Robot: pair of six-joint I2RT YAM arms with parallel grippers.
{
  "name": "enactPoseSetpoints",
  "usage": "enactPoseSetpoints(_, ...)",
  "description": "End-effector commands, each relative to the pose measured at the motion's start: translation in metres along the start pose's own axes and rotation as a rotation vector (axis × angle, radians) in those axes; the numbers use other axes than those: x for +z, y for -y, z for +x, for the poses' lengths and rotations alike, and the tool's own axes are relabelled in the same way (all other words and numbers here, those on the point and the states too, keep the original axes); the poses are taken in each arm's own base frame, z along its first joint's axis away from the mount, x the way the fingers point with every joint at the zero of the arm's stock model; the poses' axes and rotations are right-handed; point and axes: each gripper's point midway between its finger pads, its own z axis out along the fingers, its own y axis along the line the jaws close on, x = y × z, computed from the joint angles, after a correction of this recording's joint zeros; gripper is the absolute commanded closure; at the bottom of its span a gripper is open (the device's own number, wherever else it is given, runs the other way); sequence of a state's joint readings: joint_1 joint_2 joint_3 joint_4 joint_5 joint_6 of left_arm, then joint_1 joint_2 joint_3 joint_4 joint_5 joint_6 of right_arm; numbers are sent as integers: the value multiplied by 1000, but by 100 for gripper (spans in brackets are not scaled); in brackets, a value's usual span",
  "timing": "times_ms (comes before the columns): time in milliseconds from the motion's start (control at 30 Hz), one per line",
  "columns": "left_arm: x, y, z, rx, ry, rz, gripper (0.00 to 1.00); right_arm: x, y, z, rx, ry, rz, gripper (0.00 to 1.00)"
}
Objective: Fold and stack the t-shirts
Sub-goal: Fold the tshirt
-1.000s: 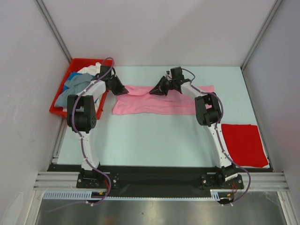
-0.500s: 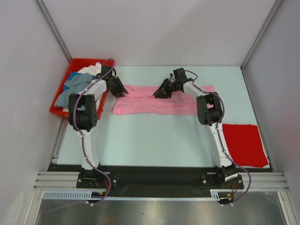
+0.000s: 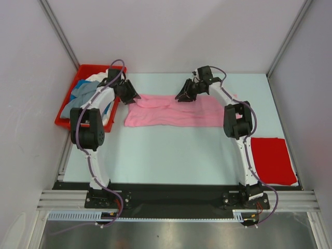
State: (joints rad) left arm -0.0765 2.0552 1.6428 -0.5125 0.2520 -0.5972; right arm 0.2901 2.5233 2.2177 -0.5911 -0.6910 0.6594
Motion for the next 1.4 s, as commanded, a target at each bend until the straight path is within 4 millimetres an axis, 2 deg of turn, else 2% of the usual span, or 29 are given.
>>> enactPoseSetpoints(0, -4, 30, -11, 9, 21, 114, 54, 2, -68, 3, -58, 18, -191, 65)
enactPoseSetpoints(33, 0, 28, -12, 9, 11, 103, 53, 6, -74, 3, -50, 13, -221, 63)
enactPoseSetpoints(67, -2, 30, -15, 33, 8, 101, 47, 12, -72, 3, -33, 7, -229, 62)
enactPoseSetpoints(133, 5, 23, -8, 56, -27, 85, 43, 16, -69, 2, -42, 8, -211, 57)
enactPoseSetpoints(167, 4, 21, -12, 88, -22, 72, 41, 18, -66, 2, -44, 5, -205, 56)
enactPoseSetpoints(367, 18, 2, -3, 141, -71, 36, 34, 22, -46, 9, -48, -23, -156, 54)
enactPoseSetpoints(500, 27, 8, -1, 171, -80, 89, 34, 27, -34, 12, -66, -35, -130, 52)
enactPoseSetpoints(600, 32, 4, -6, 190, -66, 73, 34, 30, -29, 14, -81, -46, -120, 52)
enactPoseSetpoints(867, 48, 13, -9, 223, -64, 143, 39, 42, -20, 16, -104, -54, -115, 53)
enactPoseSetpoints(1233, 50, 16, -5, 192, -86, 167, 57, 53, -33, 9, -80, -34, -169, 55)
enactPoseSetpoints(1367, 48, 18, -6, 193, -85, 174, 62, 55, -40, 3, -76, -18, -202, 61)
